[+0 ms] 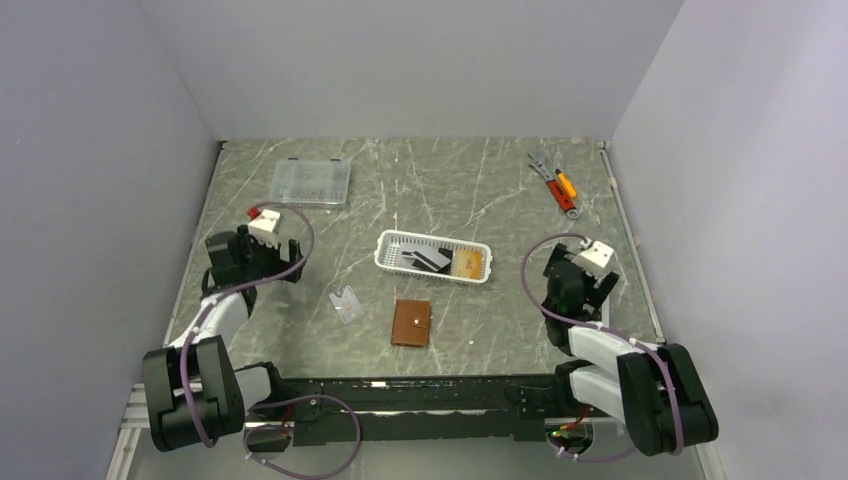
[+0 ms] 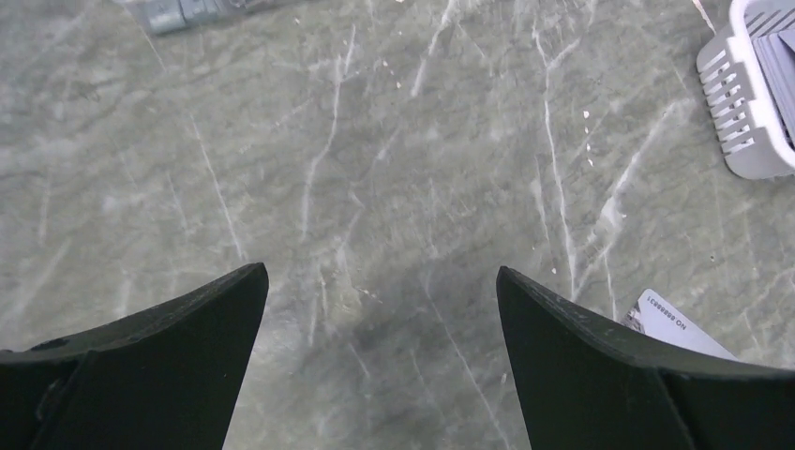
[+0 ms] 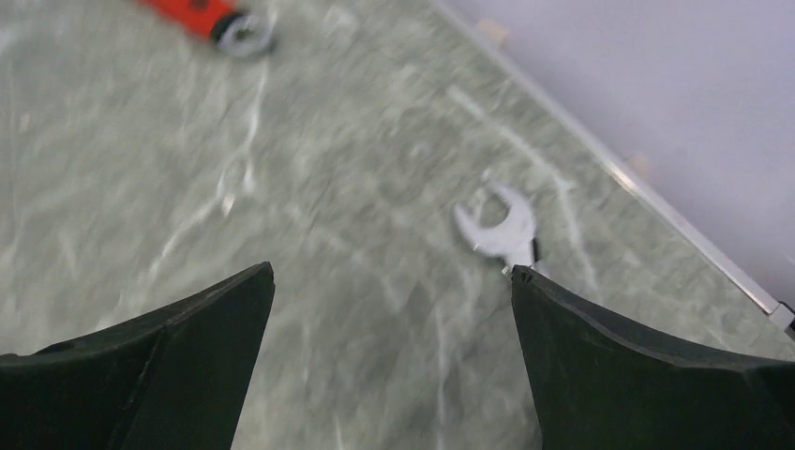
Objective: Put the credit cards into the card holder
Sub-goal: Reset both arms
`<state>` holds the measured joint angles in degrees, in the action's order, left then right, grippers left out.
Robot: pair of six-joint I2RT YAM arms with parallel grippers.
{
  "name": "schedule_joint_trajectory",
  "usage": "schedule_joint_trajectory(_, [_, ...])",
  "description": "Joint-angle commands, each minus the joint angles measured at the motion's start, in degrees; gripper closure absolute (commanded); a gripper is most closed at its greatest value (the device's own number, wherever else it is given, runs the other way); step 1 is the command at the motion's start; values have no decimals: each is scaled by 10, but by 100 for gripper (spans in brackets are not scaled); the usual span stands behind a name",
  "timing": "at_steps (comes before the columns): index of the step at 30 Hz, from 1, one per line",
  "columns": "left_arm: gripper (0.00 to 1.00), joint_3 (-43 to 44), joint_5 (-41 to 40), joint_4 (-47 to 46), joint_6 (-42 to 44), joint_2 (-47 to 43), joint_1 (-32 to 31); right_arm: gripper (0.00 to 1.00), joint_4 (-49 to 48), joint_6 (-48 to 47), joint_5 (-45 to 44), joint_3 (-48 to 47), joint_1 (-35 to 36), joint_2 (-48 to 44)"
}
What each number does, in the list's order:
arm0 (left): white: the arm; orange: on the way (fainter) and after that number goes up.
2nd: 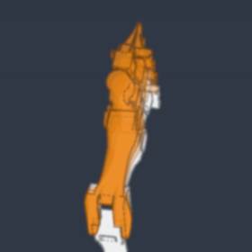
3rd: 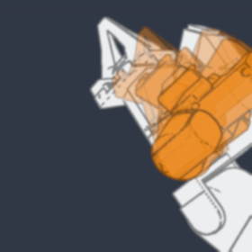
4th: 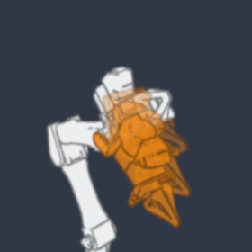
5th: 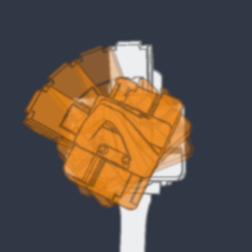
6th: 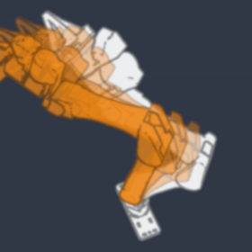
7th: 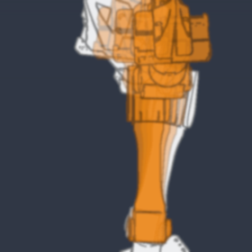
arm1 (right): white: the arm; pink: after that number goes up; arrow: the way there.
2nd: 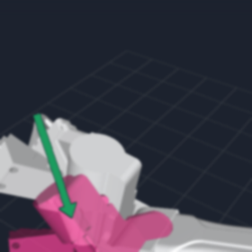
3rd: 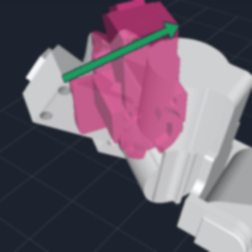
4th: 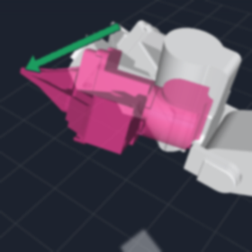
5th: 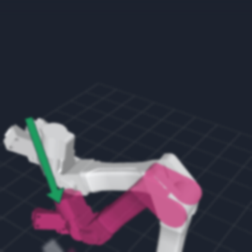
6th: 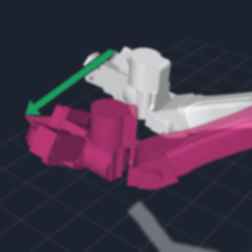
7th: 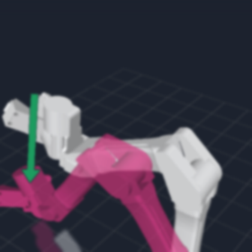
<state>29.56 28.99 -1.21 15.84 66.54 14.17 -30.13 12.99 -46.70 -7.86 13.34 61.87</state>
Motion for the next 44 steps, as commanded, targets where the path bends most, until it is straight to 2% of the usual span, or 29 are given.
schedule_joint_trajectory(1, [1,-127,32,-366,-66,-20,1,0,-223,8,-33,3,-55,29])
schedule_joint_trajectory(2, [1,-146,39,-426,-71,-11,0,0,-239,9,-19,3,-69,41])
schedule_joint_trajectory(4, [1,-153,43,-469,-85,10,1,0,-245,16,0,-8,-87,62])
schedule_joint_trajectory(6, [1,-132,36,-428,-78,17,-1,0,-245,10,22,-20,-94,77])
schedule_joint_trajectory(11, [1,-128,16,-458,-99,36,-2,0,-315,12,45,-18,-94,139])
schedule_joint_trajectory(13, [1,-133,10,-478,-108,44,-2,0,-311,-6,76,-29,-95,149])
schedule_joint_trajectory(15, [1,-179,6,-616,-128,82,-6,0,-322,-31,114,-37,-95,162])
schedule_joint_trajectory(16, [1,-192,4,-651,-122,88,-14,0,-320,-41,135,-40,-95,167])
schedule_joint_trajectory(18, [1,-193,-50,-599,-91,62,-41,0,-330,-70,199,-42,-96,180])
schedule_joint_trajectory(19, [1,-199,-59,-619,-87,78,-48,0,-353,-86,234,-34,-95,198])
schedule_joint_trajectory(20, [1,-214,-63,-700,-100,111,-53,0,-441,-110,249,-18,-95,232])
schedule_joint_trajectory(21, [1,-218,-66,-723,-100,118,-55,0,-464,-108,222,-14,-91,241])
schedule_joint_trajectory(22, [1,-195,-79,-609,-76,90,-63,0,-386,-80,222,-28,-96,218])
schedule_joint_trajectory(24, [1,-181,-98,-635,-83,112,-77,0,-395,-82,238,-45,-112,237])
schedule_joint_trajectory(25, [1,-172,-92,-596,-82,109,-75,0,-329,-66,238,-66,-114,228])
schedule_joint_trajectory(26, [1,-169,-96,-575,-71,94,-77,0,-321,-63,244,-63,-119,226])
schedule_joint_trajectory(27, [1,-176,-96,-607,-78,100,-78,0,-362,-76,244,-57,-119,236])
schedule_joint_trajectory(28, [1,-181,-97,-629,-84,109,-78,0,-327,-64,244,-61,-119,225])
schedule_joint_trajectory(30, [1,-174,-99,-583,-73,93,-78,0,-355,-75,242,-58,-119,232])
schedule_joint_trajectory(32, [1,-181,-97,-626,-83,107,-78,0,-333,-64,243,-57,-119,221])
schedule_joint_trajectory(35, [1,-178,-97,-593,-75,94,-78,0,-352,-73,242,-54,-119,227])
schedule_joint_trajectory(37, [1,-182,-90,-620,-79,105,-77,0,-340,-70,242,-55,-119,223])
schedule_joint_trajectory(41, [1,-173,-87,-590,-72,99,-77,0,-342,-70,241,-55,-119,224])
schedule_joint_trajectory(44, [1,-181,-90,-616,-77,104,-77,0,-341,-70,241,-56,-119,224])
